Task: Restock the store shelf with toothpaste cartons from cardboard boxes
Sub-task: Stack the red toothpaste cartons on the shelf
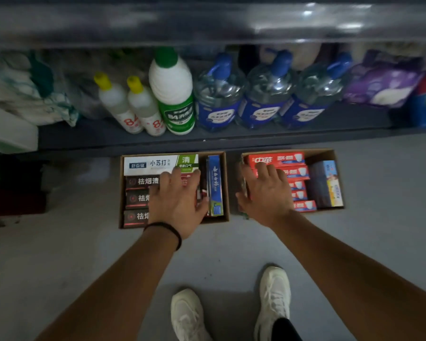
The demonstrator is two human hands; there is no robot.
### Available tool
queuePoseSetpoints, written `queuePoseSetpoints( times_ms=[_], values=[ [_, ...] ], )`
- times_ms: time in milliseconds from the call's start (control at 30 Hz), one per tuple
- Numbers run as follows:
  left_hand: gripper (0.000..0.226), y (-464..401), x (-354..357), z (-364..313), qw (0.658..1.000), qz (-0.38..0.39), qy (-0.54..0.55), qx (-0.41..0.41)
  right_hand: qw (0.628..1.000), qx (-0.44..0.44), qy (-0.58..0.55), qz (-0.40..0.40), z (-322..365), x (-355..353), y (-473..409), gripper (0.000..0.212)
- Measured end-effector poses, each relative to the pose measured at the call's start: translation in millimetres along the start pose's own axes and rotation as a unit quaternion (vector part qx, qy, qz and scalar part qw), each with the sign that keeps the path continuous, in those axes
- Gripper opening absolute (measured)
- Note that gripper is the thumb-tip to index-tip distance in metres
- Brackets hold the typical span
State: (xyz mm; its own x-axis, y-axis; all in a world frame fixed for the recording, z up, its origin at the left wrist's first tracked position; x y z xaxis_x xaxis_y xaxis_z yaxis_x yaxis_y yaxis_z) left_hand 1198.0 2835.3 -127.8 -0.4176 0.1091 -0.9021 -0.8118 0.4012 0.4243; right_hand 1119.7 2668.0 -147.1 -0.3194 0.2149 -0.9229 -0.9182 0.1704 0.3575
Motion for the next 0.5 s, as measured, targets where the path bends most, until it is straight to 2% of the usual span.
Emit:
queuePoseSetpoints(
  times_ms=[300,500],
  values=[
    [0.067,45.0,-77.2,-99.2,0.997,0.011,-0.038,0.073,0.999,0.030,0.013,-0.009,-50.3,-93.2,79.2,0.070],
    [0.070,54.4,-78.8,-167.2,0.995,0.025,-0.032,0.093,0.999,0.036,-0.002,-0.006,-107.8,-100.4,101.8,0.072]
  ],
)
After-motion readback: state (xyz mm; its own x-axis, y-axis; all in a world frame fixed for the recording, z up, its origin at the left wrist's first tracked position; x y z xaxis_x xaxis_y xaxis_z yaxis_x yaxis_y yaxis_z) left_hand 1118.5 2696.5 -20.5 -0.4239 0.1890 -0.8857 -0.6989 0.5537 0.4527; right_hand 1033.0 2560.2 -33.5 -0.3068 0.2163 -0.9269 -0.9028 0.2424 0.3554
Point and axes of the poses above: each hand's wrist, its own y-axis away from the middle knuckle, its own x-axis out of the palm, z = x × y, the point moved 6 cm from there along -y, towards the middle knuckle, and after that the axes turned 8 degrees about -x, right-handed, at the moved point
